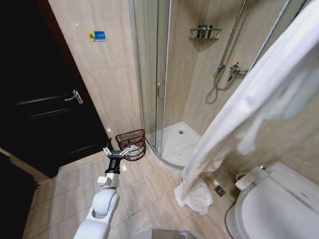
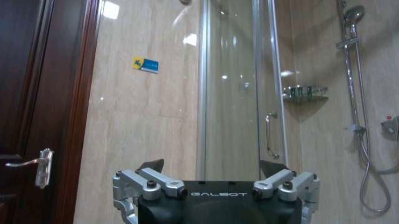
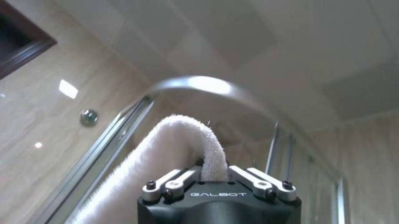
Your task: Discard the used towel into the hamper.
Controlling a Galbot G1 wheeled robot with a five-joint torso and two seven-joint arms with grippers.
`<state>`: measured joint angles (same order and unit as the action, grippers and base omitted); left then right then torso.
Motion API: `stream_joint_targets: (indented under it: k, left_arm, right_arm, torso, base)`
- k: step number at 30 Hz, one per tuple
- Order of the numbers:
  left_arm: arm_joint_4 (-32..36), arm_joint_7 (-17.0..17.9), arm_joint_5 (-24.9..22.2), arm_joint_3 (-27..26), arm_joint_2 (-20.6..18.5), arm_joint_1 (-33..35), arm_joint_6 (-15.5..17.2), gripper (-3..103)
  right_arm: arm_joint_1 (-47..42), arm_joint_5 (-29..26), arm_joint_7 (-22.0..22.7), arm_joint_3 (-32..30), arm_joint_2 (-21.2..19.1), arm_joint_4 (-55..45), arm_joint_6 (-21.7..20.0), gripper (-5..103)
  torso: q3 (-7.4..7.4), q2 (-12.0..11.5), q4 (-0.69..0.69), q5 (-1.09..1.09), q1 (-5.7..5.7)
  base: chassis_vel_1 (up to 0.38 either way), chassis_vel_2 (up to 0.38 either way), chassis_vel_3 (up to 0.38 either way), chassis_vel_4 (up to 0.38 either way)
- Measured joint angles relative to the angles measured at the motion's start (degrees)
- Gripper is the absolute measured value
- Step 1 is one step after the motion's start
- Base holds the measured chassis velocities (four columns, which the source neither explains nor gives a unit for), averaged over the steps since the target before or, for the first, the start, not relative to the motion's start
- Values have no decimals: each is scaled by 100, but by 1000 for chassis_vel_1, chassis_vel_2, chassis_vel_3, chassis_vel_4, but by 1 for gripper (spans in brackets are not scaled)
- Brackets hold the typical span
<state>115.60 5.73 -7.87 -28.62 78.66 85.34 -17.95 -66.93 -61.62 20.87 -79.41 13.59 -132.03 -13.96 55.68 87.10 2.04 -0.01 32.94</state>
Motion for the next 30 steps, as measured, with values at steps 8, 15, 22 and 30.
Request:
stream_joint_targets:
  k: [8, 15, 22, 30]
  left_arm:
    - [11, 0, 1, -10, 5, 46, -26, 100]
    - [36, 9, 15, -16, -2, 111, -34, 100]
    - [58, -52, 107, -6, 70, 184, -28, 100]
    - [68, -94, 285, 41, 134, 269, -22, 100]
  right_arm:
    - [307, -432, 160, 40, -210, 348, -58, 3]
    - [184, 210, 162, 1233, 881, -201, -98, 3]
    - [-3, 589, -140, 1492, 2102, -745, -269, 3]
    - [-36, 619, -158, 1499, 2471, -982, -344, 3]
  torso:
    - [0, 0, 0, 4, 0]
    - [1, -1, 2, 5, 1]
    - [1, 0, 0, 0, 0]
    - [0, 0, 0, -1, 0]
  base:
    - [0, 0, 0, 0]
    - [0, 0, 0, 0]
    - [0, 0, 0, 0]
    - [0, 0, 0, 0]
